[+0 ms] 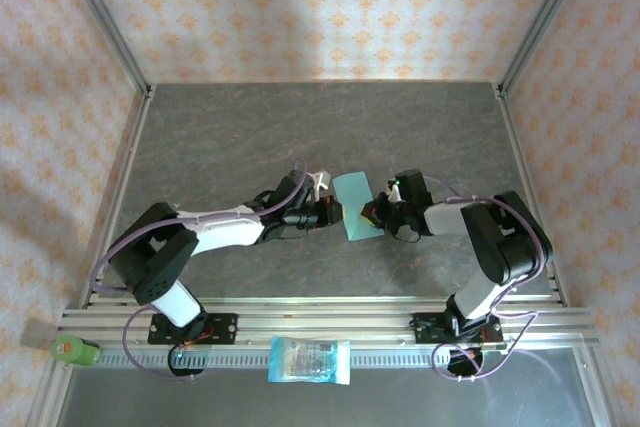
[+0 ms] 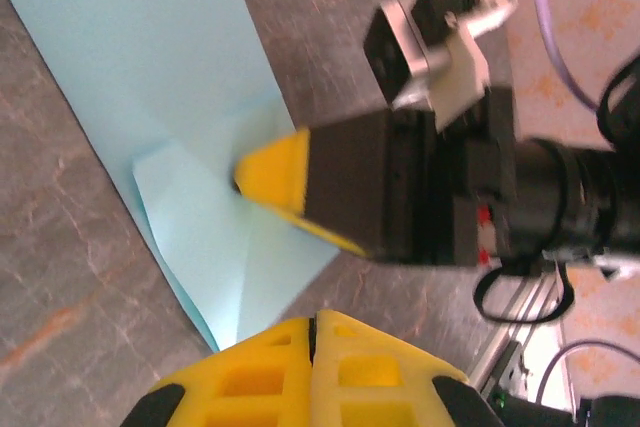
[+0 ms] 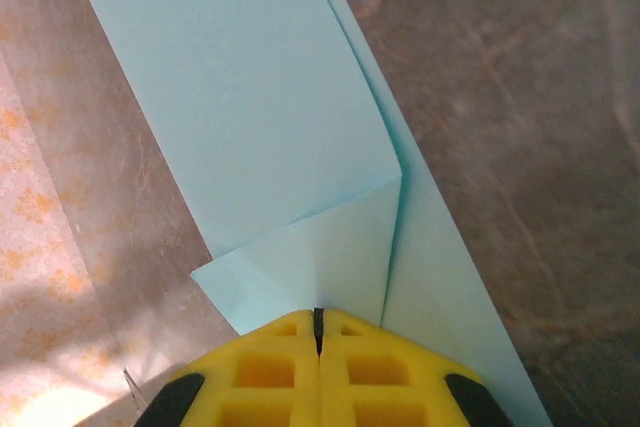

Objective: Fold a paper plane with a square sheet of paper (pick it up from the middle)

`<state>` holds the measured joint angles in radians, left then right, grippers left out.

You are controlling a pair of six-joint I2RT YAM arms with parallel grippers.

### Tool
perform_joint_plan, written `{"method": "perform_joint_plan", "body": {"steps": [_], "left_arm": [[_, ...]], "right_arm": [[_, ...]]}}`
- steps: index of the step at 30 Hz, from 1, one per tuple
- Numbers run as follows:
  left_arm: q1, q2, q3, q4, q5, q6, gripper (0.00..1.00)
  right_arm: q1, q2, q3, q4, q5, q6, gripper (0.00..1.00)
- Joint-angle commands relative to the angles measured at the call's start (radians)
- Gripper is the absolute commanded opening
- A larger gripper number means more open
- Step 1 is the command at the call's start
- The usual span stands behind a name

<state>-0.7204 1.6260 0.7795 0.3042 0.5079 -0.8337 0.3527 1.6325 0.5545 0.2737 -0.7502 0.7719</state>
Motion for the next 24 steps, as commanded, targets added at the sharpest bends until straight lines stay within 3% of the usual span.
{"method": "perform_joint_plan", "body": {"steps": [1,12,24], "left_arm": [[-0.016,0.084,0.059,0.059,0.015,-0.043,0.00],[-0.090,0.264,0.212,-0.065,0.026,0.022,0.00],[-0.101,0.303,0.177,-0.073,-0.035,0.018,0.00]], "right_arm": [[-0.001,-0.028,-0.054,-0.056,0.072,0.054,0.00],[0.011,-0.060,-0.126,0.050,0.041,0.139,0.01],[0.011,-0.058,-0.088,0.007,0.028,0.101,0.02]]}}
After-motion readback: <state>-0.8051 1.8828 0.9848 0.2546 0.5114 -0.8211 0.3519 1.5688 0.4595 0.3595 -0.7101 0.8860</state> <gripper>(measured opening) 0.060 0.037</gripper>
